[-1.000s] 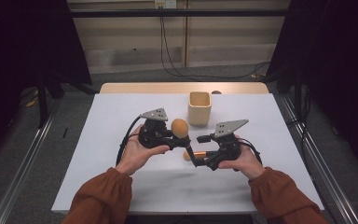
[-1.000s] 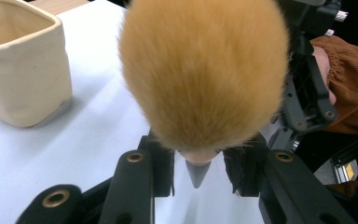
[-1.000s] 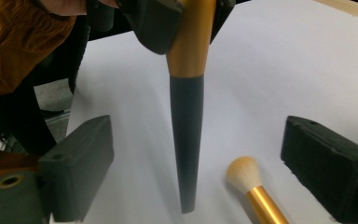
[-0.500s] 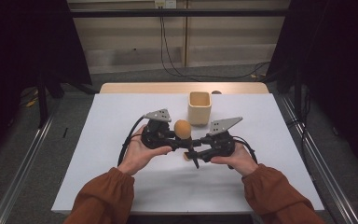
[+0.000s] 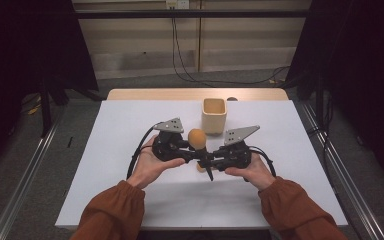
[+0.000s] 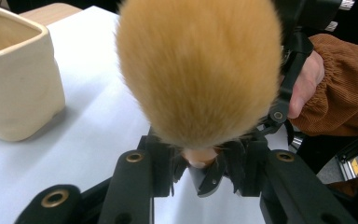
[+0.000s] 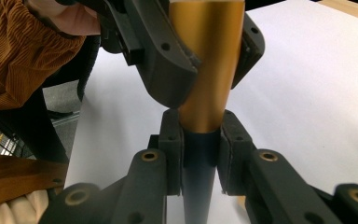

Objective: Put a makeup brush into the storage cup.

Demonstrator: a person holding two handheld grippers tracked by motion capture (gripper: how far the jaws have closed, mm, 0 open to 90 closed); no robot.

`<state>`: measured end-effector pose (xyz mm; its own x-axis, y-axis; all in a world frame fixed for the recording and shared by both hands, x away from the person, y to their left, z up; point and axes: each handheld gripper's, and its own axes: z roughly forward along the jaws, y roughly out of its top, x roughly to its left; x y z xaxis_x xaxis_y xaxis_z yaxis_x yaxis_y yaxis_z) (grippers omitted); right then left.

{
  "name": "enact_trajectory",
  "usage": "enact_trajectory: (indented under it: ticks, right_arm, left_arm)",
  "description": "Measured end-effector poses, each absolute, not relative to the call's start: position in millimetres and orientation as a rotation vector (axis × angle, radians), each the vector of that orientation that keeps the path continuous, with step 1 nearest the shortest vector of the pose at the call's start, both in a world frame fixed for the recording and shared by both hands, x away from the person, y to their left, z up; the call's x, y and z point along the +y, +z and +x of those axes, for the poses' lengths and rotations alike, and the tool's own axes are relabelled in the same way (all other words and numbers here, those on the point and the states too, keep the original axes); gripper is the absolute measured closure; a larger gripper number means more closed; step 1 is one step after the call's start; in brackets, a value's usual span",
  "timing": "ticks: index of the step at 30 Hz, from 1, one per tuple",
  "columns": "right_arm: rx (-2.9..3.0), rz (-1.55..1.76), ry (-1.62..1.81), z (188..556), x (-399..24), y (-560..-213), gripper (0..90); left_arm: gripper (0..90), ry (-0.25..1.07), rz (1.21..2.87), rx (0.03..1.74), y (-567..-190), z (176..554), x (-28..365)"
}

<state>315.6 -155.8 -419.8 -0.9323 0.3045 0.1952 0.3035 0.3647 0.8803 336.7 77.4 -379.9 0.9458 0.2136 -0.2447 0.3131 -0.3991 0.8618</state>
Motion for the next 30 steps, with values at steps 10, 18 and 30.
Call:
enact_trajectory:
  ticks: [10, 18, 30]
  right_arm:
    - [2.557, 0.613, 1.669, 317.9, -161.3, -419.5, 75.1]
    - [2.526, 0.640, 1.665, 319.5, -167.1, -417.8, 75.1]
    - [2.480, 0.687, 1.659, 321.2, -173.2, -416.0, 75.1]
  left_arm:
    - [52.6, -0.114, 1.965, 0.424, -388.0, 337.4, 84.3]
    - [33.4, -0.062, 1.935, 0.484, -390.6, 335.9, 94.7]
    - [12.6, 0.056, 1.899, 0.558, -397.9, 332.8, 111.0]
